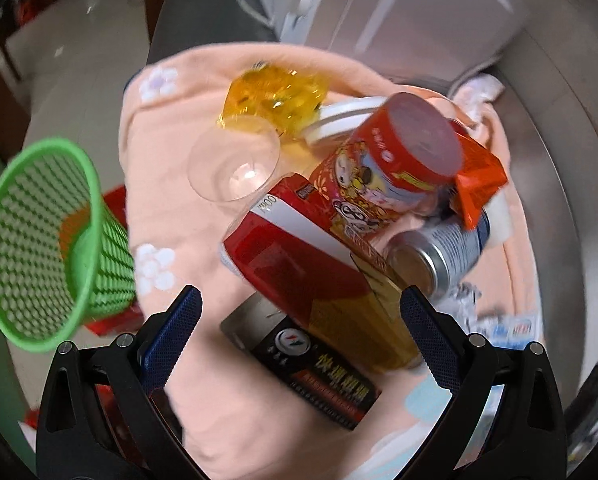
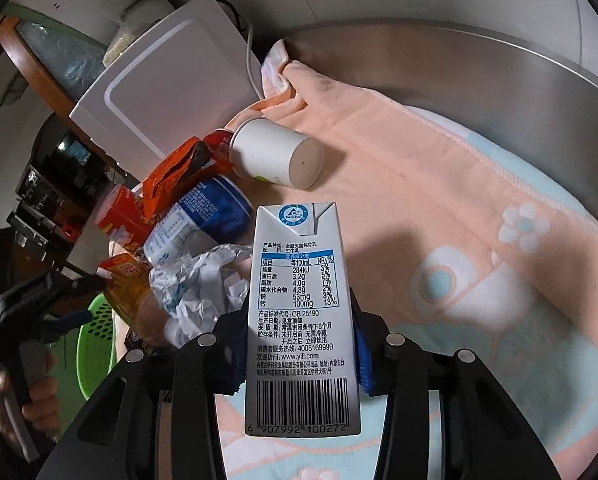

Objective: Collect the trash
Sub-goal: 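Grasp the red-labelled drink bottle with the left gripper while the right holds the carton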

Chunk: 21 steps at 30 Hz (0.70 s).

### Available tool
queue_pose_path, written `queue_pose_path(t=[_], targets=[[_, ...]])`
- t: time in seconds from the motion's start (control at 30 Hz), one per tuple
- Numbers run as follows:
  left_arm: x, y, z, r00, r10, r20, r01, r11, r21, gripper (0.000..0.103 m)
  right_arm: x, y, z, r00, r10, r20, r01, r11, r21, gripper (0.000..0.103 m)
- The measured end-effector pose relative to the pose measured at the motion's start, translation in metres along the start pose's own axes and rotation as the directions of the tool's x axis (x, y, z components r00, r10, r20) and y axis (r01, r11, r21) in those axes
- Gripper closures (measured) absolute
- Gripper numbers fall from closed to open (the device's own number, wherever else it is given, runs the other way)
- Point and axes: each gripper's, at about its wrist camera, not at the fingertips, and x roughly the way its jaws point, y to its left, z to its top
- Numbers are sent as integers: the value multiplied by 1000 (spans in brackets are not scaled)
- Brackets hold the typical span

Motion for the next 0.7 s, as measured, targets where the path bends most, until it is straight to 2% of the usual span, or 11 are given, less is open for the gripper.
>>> queue_pose_path(t=[0.33, 0.4, 0.7], targets=[[34, -13, 13, 998, -22, -65, 18, 998, -63, 7, 7, -3, -17, 999, -37, -38, 36, 999, -27, 63], [40, -12, 14, 997, -34, -76, 28, 997, -70, 13, 9, -3, -17, 998, -43, -41, 42, 999, -35, 63], [43, -15, 16, 992, -97, -76, 92, 993, -69, 21, 15, 2, -20, 997, -62, -52, 59, 996, -61, 63]])
